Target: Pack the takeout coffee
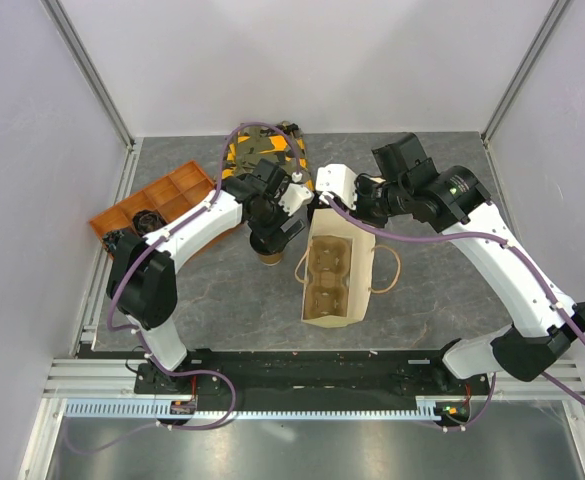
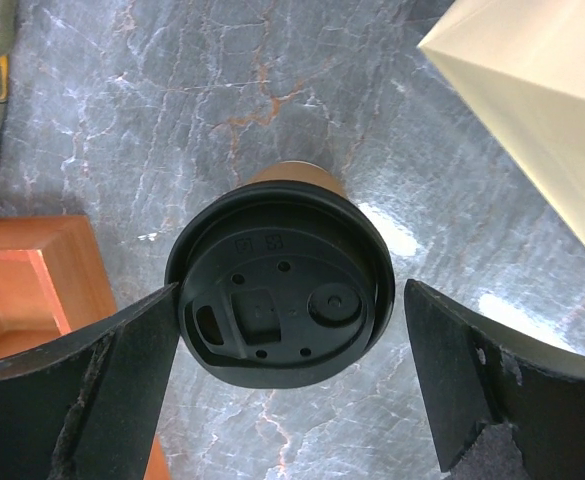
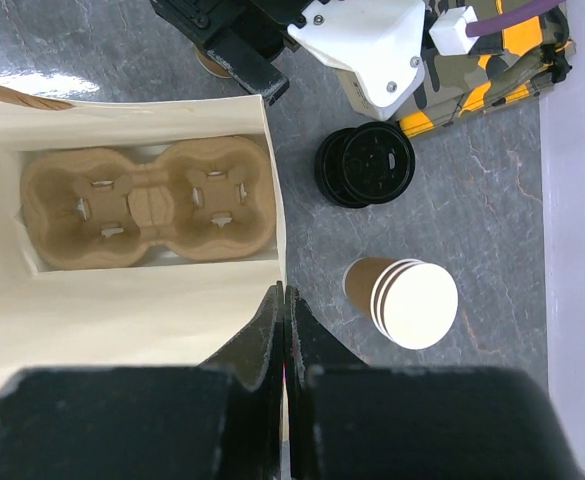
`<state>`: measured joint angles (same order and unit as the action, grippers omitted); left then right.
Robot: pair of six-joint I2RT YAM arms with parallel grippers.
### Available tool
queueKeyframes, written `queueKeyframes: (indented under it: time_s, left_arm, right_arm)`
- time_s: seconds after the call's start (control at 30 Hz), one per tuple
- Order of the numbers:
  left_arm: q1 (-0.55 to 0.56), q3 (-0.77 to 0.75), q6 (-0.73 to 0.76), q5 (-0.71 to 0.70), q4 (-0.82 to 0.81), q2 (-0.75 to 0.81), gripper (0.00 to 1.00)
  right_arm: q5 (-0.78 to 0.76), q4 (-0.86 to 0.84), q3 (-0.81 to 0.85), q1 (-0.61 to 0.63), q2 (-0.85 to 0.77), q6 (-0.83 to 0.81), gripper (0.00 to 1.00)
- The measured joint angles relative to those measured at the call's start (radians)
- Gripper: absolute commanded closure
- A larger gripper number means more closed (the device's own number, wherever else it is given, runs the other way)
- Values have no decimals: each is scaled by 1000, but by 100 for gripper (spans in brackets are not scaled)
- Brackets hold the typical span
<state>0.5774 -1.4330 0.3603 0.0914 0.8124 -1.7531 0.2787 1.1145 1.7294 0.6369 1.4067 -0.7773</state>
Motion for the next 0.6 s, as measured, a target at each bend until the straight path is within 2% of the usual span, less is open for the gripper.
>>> queueKeyframes:
  time_s: [0.6]
  left_arm:
    - [8, 16, 1, -22, -14, 20, 0]
  right_arm:
    - [-8, 0, -1, 0, 0, 8, 100]
